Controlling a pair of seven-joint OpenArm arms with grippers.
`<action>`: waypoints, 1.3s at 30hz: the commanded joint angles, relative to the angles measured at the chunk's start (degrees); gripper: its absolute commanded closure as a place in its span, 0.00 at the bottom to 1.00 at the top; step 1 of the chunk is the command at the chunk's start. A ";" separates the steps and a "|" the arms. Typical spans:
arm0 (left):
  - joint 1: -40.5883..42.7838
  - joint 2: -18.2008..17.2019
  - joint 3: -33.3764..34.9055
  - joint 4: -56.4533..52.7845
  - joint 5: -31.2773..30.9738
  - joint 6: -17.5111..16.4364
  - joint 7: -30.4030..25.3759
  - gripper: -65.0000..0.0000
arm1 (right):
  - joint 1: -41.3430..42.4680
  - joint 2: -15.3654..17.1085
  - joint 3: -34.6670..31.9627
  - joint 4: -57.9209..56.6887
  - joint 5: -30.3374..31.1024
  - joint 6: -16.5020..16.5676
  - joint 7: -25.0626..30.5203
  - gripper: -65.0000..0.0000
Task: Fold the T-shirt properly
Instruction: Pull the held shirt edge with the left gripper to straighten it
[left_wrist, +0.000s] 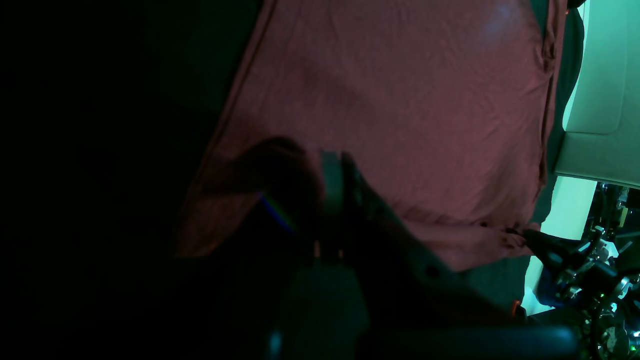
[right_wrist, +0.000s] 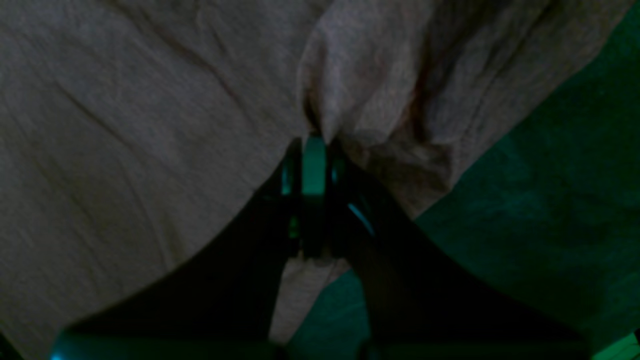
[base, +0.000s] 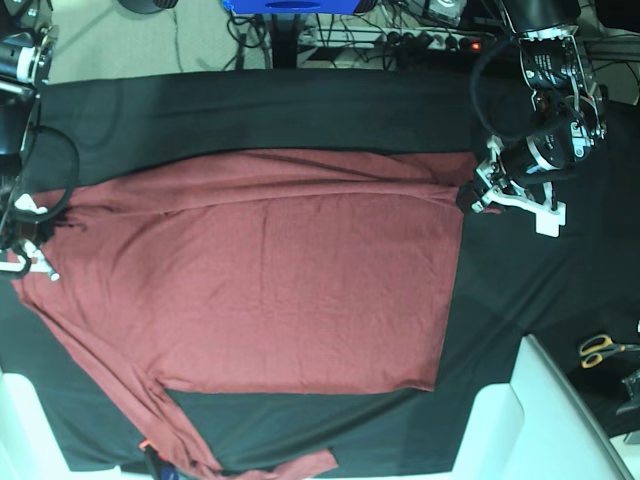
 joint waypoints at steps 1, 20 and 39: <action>-0.53 -0.67 -0.14 1.27 -0.76 -0.30 -0.58 1.00 | 1.34 1.24 0.45 0.86 0.29 0.07 0.46 0.95; 2.99 -0.50 -6.56 11.21 -1.11 -0.56 -0.67 0.28 | -8.68 -5.27 21.03 22.75 0.82 0.68 0.46 0.46; 8.70 -0.23 5.22 15.86 9.17 -0.65 -8.49 1.00 | -7.89 -3.95 21.99 12.81 0.29 17.30 6.27 0.97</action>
